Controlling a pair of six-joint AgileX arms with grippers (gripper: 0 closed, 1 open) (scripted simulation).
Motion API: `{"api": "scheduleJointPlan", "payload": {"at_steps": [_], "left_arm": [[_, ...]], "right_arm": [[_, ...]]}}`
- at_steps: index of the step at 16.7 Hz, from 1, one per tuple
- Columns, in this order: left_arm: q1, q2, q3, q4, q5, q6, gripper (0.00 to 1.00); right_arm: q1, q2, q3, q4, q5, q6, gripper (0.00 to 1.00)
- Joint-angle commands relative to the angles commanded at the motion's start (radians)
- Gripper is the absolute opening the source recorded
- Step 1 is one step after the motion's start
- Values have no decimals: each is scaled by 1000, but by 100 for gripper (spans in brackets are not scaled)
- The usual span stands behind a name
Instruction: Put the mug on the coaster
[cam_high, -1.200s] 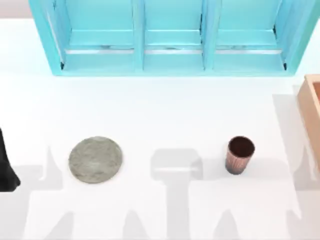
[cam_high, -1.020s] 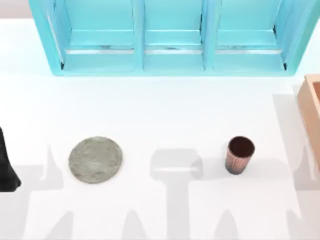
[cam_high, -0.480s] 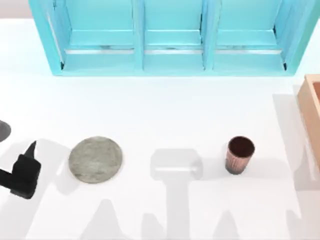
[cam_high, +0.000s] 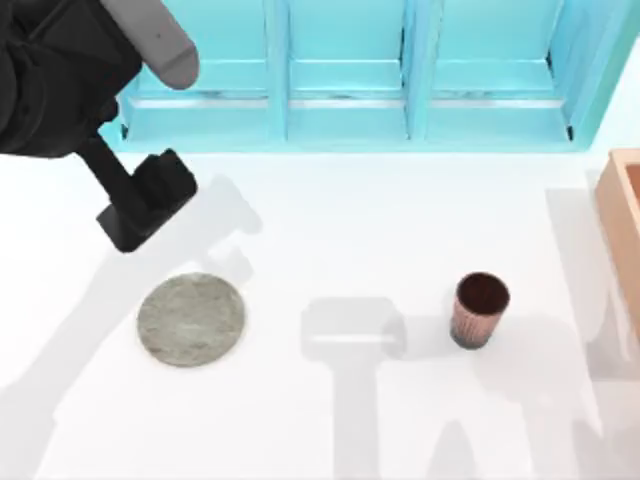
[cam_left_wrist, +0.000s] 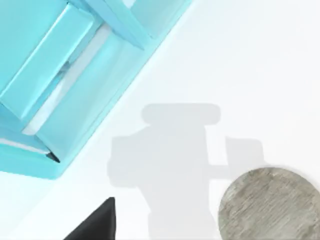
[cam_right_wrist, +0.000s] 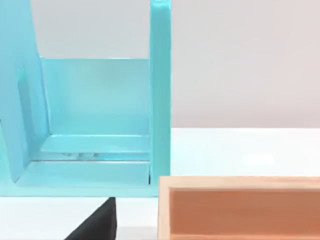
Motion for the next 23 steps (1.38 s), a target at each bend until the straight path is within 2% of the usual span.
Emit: {"api": "scheduleJointPlan", "payload": {"at_steps": [8, 13, 18, 23], "left_arm": [[-240, 751, 942, -425, 71, 140, 100], [-341, 1153, 1379, -654, 98, 171, 100], [-392, 1394, 1613, -795, 108, 177, 100], [-398, 1424, 1641, -813, 109, 176, 100]], "right_arm": [[0, 0, 0, 0, 0, 0, 100], [0, 0, 0, 0, 0, 0, 100], [0, 0, 0, 0, 0, 0, 100], [0, 0, 0, 0, 0, 0, 100]]}}
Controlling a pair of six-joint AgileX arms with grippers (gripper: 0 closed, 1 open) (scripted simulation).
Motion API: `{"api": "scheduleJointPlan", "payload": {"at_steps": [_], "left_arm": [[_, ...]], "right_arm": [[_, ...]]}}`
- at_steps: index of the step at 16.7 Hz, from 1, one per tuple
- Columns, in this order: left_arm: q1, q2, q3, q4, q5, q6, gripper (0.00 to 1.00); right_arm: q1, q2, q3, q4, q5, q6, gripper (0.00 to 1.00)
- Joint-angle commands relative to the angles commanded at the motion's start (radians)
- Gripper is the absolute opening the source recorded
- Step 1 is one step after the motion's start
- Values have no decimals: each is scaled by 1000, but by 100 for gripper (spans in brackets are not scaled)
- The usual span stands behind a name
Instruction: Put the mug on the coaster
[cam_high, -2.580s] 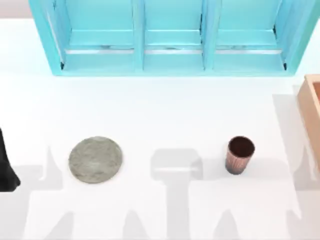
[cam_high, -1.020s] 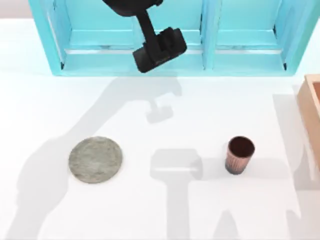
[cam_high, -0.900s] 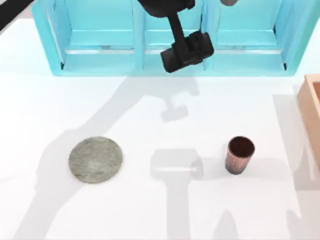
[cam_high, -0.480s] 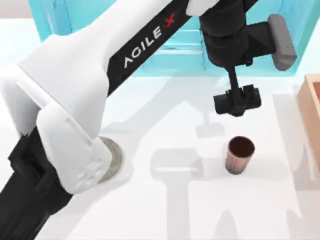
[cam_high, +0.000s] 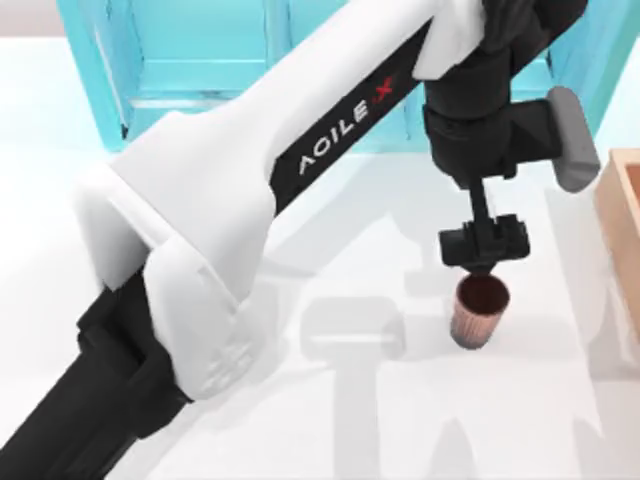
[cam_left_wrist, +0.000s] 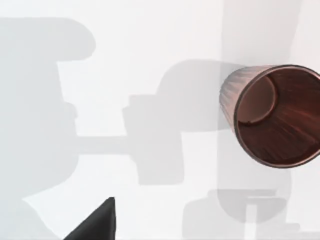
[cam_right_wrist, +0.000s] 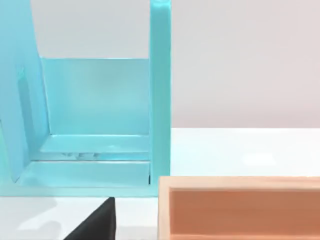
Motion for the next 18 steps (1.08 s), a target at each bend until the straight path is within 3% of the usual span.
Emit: {"api": "scheduleJointPlan", "payload": {"at_steps": [5, 13, 18], "left_arm": [[1, -5, -41, 39, -1, 0, 100], [-19, -79, -485, 398, -4, -19, 100], [-25, -93, -579, 487, -5, -25, 100]], "right_arm": [[0, 0, 0, 0, 0, 0, 100], [0, 0, 0, 0, 0, 0, 100], [0, 0, 0, 0, 0, 0, 100]]}}
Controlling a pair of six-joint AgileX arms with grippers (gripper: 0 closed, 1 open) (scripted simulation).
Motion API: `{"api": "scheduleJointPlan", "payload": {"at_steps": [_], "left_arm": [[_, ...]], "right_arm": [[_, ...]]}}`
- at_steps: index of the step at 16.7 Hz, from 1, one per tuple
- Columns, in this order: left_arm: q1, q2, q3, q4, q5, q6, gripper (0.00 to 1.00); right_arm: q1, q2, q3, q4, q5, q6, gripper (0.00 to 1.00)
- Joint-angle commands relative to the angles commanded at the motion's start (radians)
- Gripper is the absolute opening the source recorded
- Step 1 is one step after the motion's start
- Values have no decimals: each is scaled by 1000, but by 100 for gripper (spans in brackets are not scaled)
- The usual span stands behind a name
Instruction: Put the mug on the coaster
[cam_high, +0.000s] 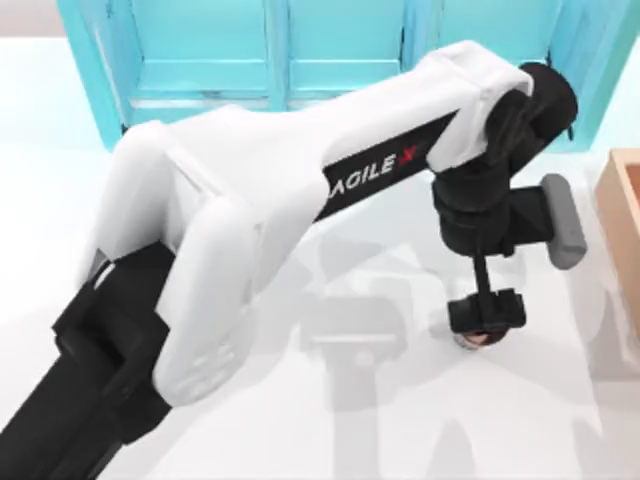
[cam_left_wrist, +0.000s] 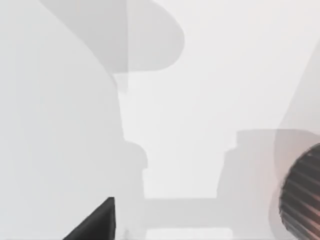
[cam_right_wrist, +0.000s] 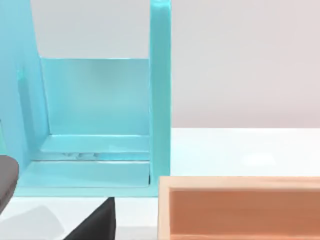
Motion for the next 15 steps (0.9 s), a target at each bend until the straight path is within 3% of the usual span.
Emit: {"api": "scheduleJointPlan", "payload": {"at_steps": [2, 15], "left_arm": [[0, 0, 0, 0, 0, 0, 100], [0, 0, 0, 0, 0, 0, 2]], "right_arm": [[0, 0, 0, 0, 0, 0, 100], [0, 0, 0, 0, 0, 0, 100]]}}
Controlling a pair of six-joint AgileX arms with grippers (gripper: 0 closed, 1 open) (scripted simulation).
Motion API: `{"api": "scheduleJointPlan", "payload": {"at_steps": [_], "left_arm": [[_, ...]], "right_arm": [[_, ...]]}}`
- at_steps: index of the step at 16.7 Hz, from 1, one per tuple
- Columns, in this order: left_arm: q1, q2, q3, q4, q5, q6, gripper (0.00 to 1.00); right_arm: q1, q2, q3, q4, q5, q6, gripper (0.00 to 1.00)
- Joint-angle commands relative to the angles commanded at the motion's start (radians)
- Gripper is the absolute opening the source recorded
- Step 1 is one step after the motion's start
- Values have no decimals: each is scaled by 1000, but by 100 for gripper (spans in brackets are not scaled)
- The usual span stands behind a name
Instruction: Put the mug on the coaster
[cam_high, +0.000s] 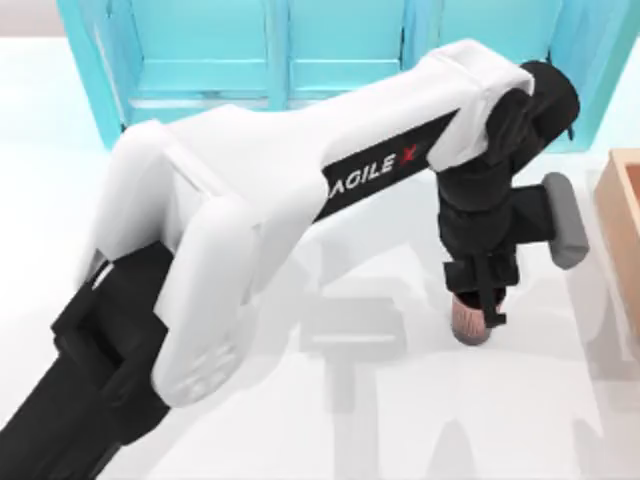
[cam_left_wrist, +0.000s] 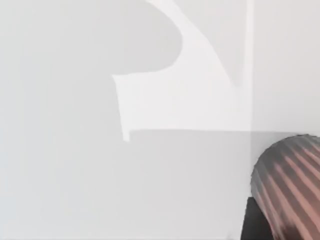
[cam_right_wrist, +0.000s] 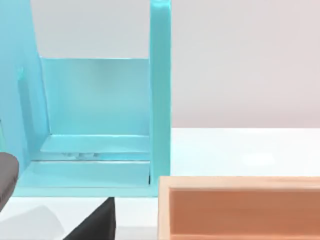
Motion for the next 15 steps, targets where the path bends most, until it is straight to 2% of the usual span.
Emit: {"api": "scheduleJointPlan", "payload": {"at_steps": [10, 12, 15], "left_arm": [[5, -2, -3, 0, 0, -1, 0], [21, -26, -34, -1, -8, -33, 0], [79, -112, -148, 2, -37, -158, 0]], "right_arm": [[0, 0, 0, 0, 0, 0, 100], [0, 0, 0, 0, 0, 0, 100], [0, 0, 0, 0, 0, 0, 100]]}}
